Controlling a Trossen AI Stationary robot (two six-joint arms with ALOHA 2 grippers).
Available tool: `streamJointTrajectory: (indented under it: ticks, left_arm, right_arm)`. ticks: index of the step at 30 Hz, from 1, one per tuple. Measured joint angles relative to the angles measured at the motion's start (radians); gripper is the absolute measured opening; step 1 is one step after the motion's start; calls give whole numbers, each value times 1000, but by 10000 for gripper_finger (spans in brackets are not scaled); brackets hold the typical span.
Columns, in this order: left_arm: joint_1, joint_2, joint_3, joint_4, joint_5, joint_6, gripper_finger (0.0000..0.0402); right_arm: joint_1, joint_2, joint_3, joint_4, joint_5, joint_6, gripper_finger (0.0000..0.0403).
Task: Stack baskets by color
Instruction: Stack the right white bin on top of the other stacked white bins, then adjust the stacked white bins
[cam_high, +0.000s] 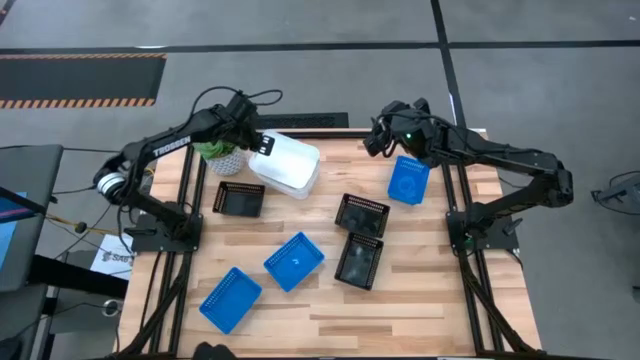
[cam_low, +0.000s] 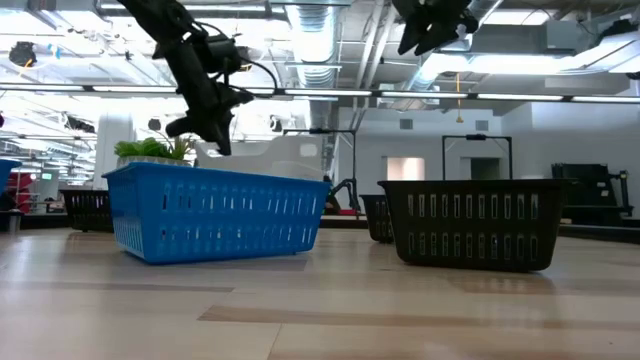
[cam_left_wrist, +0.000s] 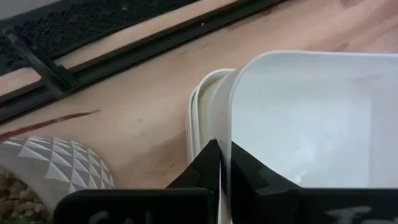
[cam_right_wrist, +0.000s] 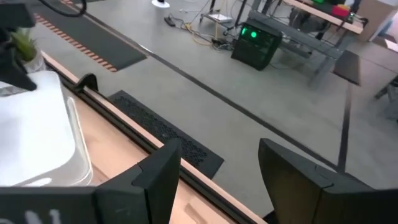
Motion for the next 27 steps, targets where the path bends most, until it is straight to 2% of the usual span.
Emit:
streamJointTrajectory:
  ticks: [4, 10, 14, 22, 27]
  left_arm:
    - [0, 13, 0, -12, 5, 18, 0]
    - [-1, 12, 0, -19, -66, 37, 20]
    - [-2, 12, 0, -12, -74, 76, 71]
    - [-3, 12, 10, -20, -42, 81, 203]
    - [-3, 11, 78, -50, -33, 105, 242]
  right_arm:
    - [1, 0, 0, 1, 1, -1, 239]
    - [1, 1, 0, -6, 1, -1, 239]
    - [1, 1, 0, -8, 1, -1, 239]
    - [1, 1, 0, -16, 0, -1, 239]
    - [1, 1, 0, -30, -1, 0, 239]
